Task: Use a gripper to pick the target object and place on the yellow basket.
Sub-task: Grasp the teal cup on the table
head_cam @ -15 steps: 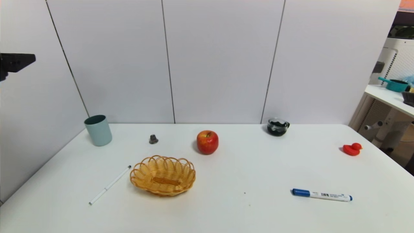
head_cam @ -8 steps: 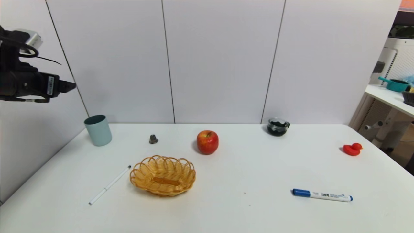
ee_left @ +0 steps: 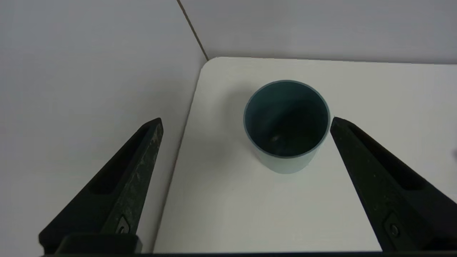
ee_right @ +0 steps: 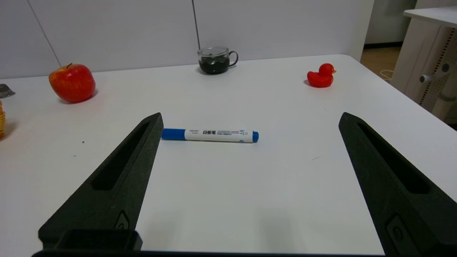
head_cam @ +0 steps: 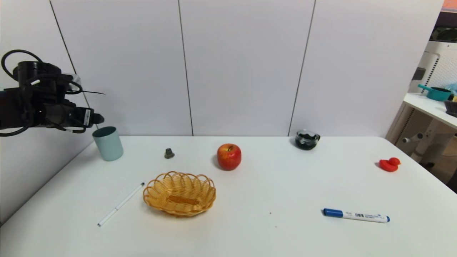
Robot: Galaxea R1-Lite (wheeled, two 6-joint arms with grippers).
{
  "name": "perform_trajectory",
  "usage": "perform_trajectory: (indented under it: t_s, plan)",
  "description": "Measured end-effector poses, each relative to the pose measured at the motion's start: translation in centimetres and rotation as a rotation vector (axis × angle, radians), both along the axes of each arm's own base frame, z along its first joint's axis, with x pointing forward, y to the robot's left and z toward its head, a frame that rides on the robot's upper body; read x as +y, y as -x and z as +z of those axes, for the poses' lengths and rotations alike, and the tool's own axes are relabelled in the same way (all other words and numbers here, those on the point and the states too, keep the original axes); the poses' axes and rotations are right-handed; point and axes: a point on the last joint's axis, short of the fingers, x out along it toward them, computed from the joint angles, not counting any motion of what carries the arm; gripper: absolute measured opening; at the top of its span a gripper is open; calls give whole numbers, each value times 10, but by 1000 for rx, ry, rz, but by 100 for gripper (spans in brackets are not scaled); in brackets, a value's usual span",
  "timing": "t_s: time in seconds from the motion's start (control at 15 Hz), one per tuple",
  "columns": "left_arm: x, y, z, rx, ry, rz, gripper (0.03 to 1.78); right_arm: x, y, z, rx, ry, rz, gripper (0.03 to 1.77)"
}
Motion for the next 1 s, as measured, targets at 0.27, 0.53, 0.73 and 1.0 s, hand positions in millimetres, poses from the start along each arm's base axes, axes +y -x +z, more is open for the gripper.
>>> perform_trajectory:
  t_s: [0.27,0.53,0.73,1.0]
  plan:
    - [-13,-15,-25,40,190,43,169,0,0,0,0,0,0,170]
    - [-15,-21,-40,66,266,49,169,0,0,0,0,0,0,170]
    - [-13,-24,-46,80,265,52,169,0,0,0,0,0,0,170]
    - [-12,-29,-54,102,242,40,169,0,0,0,0,0,0,170]
